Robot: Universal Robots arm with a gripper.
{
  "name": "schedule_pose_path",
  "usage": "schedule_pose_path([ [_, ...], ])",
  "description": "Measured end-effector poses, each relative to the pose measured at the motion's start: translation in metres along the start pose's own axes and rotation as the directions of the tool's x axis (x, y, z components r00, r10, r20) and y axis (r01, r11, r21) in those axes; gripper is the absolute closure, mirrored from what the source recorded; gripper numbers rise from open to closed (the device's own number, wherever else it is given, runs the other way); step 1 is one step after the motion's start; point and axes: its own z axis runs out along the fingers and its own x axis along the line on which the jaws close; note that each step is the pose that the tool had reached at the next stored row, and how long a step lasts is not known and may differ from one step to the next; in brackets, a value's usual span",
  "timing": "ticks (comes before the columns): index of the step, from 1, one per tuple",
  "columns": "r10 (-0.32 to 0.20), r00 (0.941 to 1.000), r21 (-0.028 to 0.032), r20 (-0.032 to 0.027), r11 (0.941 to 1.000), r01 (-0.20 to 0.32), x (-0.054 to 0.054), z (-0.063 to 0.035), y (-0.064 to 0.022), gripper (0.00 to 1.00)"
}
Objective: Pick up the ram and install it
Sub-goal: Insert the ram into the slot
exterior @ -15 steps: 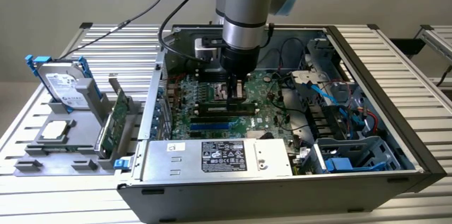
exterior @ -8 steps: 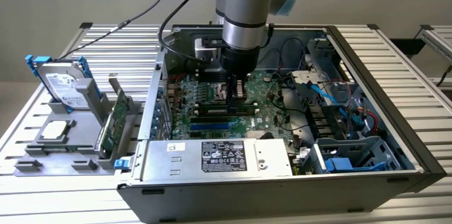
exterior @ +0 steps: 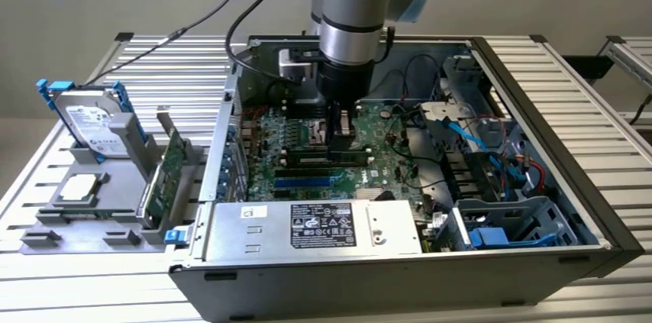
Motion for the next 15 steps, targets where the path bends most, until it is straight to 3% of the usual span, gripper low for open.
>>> schedule_pose_path([
  [6, 0.000, 1.0000, -0.0011, 0.0001, 1.0000, 0.000, 0.0005, -0.0078, 0.0019, 0.63],
  [8, 0.000, 1.0000, -0.0011, 0.0001, 1.0000, 0.000, 0.0006, -0.0078, 0.0019, 0.76],
  [9, 0.000, 1.0000, -0.0012, 0.0001, 1.0000, 0.000, 0.0006, -0.0079, 0.0019, 0.76],
  [11, 0.000, 1.0000, -0.0012, 0.0000, 1.0000, 0.000, 0.0006, -0.0079, 0.0019, 0.87],
  [15, 0.000, 1.0000, -0.0012, 0.0000, 1.0000, 0.000, 0.0006, -0.0079, 0.0019, 0.89],
])
